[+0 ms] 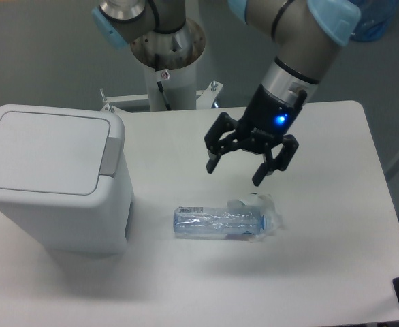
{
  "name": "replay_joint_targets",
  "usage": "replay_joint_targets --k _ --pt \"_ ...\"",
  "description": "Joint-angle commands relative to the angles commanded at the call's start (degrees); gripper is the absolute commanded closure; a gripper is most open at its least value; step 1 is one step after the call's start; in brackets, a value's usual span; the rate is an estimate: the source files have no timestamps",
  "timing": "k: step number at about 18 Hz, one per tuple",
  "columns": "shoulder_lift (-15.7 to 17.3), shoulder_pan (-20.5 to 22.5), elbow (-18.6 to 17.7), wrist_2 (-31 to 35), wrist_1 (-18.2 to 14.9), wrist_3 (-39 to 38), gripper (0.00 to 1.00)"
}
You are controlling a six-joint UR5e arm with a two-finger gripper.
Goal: Open the trash can
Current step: 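Move the open gripper across the table toward the white trash can lid, then hold the gripper at the lid's edge until the lid flips open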
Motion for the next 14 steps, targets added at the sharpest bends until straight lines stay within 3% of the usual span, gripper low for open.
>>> replay_joint_targets --k 5,7,10,14 --pt "2.7 -6.1 -1.1 -0.4 0.3 0.2 0.0" --pt "2.3 -8.8 -1.9 -1.9 2.3 0.1 0.0" --pt "3.2 -9.5 -6.2 -2.0 7.9 0.0 0.0" --pt "5.8 -9.6 -10.2 -2.0 9.2 0.1 0.0"
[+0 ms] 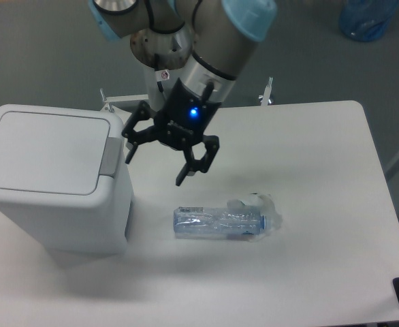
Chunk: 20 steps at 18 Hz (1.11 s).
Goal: Open the trash can
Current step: 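Hold the gripper at the lid's edge until the lid flips open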
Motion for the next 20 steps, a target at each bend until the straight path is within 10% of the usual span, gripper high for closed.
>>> replay_joint_targets --k 20 --pt "-0.3 -0.1 -0.7 0.1 0.0 -0.1 0.0"
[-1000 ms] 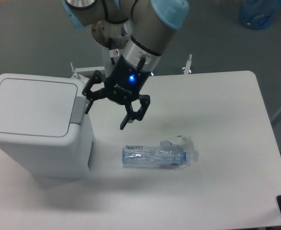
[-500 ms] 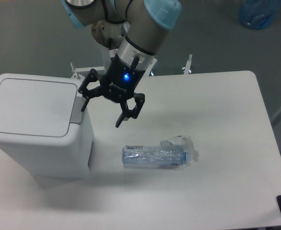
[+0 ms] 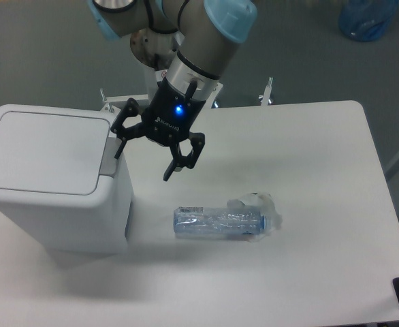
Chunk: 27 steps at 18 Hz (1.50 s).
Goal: Open the trash can
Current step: 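Hold the gripper at the lid's edge until the lid flips open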
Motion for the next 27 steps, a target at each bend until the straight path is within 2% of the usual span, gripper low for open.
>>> replay_joint_targets --k 21,25,27 --pt "-0.3 -0.4 -0.5 0.0 0.0 0.0 0.0" --pt "0.4 -0.3 0.3 -0.3 0.0 -0.2 0.0" --pt "0.5 0.0 2.2 -0.3 0.0 -0.6 0.0"
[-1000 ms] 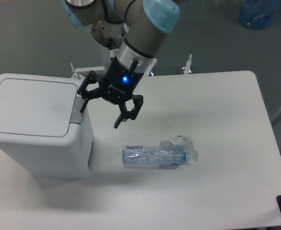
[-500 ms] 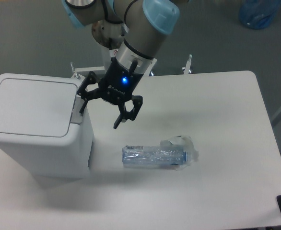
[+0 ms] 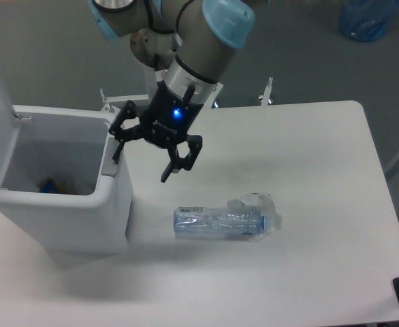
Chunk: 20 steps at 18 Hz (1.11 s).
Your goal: Open the trash can
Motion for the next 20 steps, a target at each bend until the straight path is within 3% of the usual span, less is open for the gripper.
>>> replay_joint_targets --k 6,8,12,16,18,20 --pt "-1.2 4.1 5.6 1.1 1.1 1.5 0.0" --pt "-2.6 6.3 5.1 4.7 3.2 6.4 0.0" --pt "-5.5 11.4 4.5 19.0 3.4 17.6 0.0" --pt "-10.4 15.9 7.0 19.5 4.0 24.6 0.0" --pt "-11.9 17.7 7.0 20.4 3.8 32.1 0.0" --pt "-13.2 19.1 6.7 25.4 3.3 41.5 0.0"
